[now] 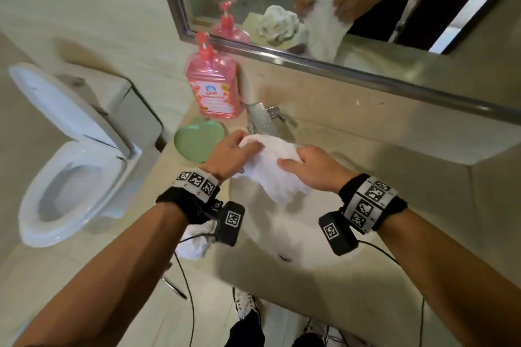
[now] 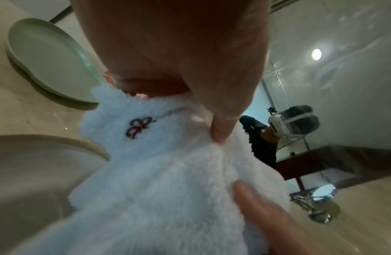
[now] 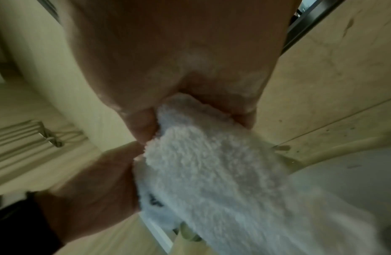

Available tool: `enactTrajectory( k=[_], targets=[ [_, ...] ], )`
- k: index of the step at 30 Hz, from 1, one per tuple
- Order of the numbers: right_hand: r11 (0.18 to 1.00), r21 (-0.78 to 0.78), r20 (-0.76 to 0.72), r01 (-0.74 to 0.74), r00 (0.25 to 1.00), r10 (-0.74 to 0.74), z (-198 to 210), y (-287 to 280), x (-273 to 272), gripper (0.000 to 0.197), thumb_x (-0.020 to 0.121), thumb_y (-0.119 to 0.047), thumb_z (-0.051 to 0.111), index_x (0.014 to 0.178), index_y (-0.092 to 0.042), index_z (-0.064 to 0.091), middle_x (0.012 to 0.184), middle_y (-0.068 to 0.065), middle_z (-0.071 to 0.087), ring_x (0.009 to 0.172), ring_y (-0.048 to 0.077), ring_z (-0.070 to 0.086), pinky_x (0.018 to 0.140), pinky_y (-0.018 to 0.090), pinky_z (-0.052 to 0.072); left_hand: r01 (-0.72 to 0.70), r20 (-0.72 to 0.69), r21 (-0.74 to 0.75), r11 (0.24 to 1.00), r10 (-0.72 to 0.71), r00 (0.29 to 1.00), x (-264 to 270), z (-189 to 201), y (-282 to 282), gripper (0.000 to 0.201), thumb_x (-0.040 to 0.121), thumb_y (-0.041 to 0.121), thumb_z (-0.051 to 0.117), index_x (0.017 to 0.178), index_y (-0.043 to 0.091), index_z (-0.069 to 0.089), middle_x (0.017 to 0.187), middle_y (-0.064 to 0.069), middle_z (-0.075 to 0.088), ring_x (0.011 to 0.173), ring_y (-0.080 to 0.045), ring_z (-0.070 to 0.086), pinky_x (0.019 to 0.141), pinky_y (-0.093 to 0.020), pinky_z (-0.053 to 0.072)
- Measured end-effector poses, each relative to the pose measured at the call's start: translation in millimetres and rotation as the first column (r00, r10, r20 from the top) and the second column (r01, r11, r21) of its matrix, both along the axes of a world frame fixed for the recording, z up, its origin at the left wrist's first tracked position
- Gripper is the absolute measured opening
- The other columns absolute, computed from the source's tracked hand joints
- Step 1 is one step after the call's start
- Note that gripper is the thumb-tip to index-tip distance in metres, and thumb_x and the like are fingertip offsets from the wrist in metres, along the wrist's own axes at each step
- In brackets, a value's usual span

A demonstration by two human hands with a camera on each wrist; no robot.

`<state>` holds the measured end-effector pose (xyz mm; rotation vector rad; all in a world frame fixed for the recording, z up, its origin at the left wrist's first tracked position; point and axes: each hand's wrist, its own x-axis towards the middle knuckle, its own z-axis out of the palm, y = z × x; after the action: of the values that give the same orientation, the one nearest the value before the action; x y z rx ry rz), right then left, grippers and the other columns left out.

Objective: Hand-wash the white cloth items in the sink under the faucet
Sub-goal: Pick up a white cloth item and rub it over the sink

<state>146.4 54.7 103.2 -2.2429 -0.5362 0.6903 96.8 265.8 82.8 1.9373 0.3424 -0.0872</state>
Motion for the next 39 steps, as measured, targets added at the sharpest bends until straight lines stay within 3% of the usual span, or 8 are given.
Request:
enactTrajectory(
  k=[5,10,13,16,21,27,30,39],
  targets=[
    [0.957,0.287,-0.080,-0.046,0.994,0.072,1,42,1,0.055,0.090,-0.027,0.070,0.141,-0.029,0.051,0.139,-0.007,0.055,0.123,-0.002,0.054,0.098,0.015,0.042,0.098,-0.112,0.140,0.985,-0.083,0.990,13,-6,24,0.025,0.088,0.042,0.067,0.090,0.017,0.063,0.086,0.000,0.066,0.077,-0.016,0.059,0.078,-0.034,0.049],
    [0.948,0.317,-0.077,0.012,0.997,0.013,-9,85,11,0.013,0.090,-0.019,0.067,0.083,-0.029,0.068,0.076,-0.025,0.071,0.073,-0.009,0.065,0.064,0.009,0.046,-0.103,-0.241,-0.375,0.921,0.011,0.970,-6,-29,32,0.041,0.104,0.033,0.040,0.128,0.005,0.059,0.117,-0.006,0.063,0.080,-0.001,0.067,0.068,-0.014,0.053],
    [0.957,0.270,0.067,-0.103,0.994,0.088,-21,116,15,0.005,0.087,-0.020,0.065,0.084,-0.024,0.067,0.082,-0.012,0.068,0.078,0.003,0.064,0.071,0.020,0.049,-0.220,-0.295,-0.503,0.836,0.073,0.953,-15,-48,40,0.054,0.105,0.047,0.031,0.136,0.008,0.052,0.138,-0.010,0.057,0.116,-0.020,0.062,0.094,-0.030,0.053],
    [0.979,0.173,0.122,-0.104,0.989,0.084,-34,141,28,0.021,0.090,-0.019,0.064,0.107,-0.006,0.066,0.106,0.011,0.064,0.096,0.025,0.064,0.090,0.039,0.051,-0.267,-0.278,-0.644,0.717,0.106,0.955,-21,-60,59,0.066,0.099,0.063,0.018,0.122,0.020,0.062,0.121,-0.003,0.070,0.106,-0.014,0.069,0.083,-0.022,0.055],
    [0.998,0.018,0.047,-0.062,0.997,0.061,-55,172,68,0.031,0.088,-0.027,0.066,0.113,-0.009,0.058,0.109,0.010,0.066,0.102,0.029,0.062,0.094,0.044,0.050,-0.060,-0.324,-0.110,0.992,0.021,0.946,-28,-92,85,0.028,0.100,0.045,0.048,0.119,0.029,0.061,0.119,0.007,0.066,0.112,-0.019,0.063,0.101,-0.035,0.044],
    [0.936,-0.245,0.199,-0.251,0.932,0.302,-96,210,92,0.025,0.095,-0.034,0.062,0.080,-0.019,0.047,0.086,0.000,0.053,0.084,0.026,0.055,0.069,0.026,0.036,-0.119,-0.440,0.087,0.989,0.145,0.886,-16,-113,96,0.051,0.101,0.053,0.037,0.124,0.015,0.063,0.123,-0.007,0.065,0.107,-0.025,0.062,0.098,-0.039,0.046],
    [0.893,-0.313,0.224,-0.322,0.889,0.399,-119,225,99,0.020,0.095,-0.034,0.060,0.086,-0.017,0.057,0.099,0.009,0.061,0.096,0.031,0.060,0.086,0.036,0.046,-0.096,-0.472,0.122,0.988,0.142,0.870,-10,-121,100,0.054,0.099,0.057,0.036,0.112,0.014,0.066,0.113,-0.008,0.067,0.099,-0.025,0.063,0.091,-0.036,0.048],
    [0.795,-0.427,0.268,-0.431,0.780,0.566,-147,247,102,0.025,0.096,-0.033,0.056,0.110,-0.015,0.066,0.121,0.015,0.056,0.104,0.033,0.059,0.081,0.033,0.044,-0.137,-0.507,0.103,0.985,0.170,0.845,-1,-137,109,0.053,0.099,0.057,0.037,0.073,0.014,0.053,0.073,-0.005,0.052,0.064,-0.021,0.048,0.070,-0.033,0.045]
  ],
)
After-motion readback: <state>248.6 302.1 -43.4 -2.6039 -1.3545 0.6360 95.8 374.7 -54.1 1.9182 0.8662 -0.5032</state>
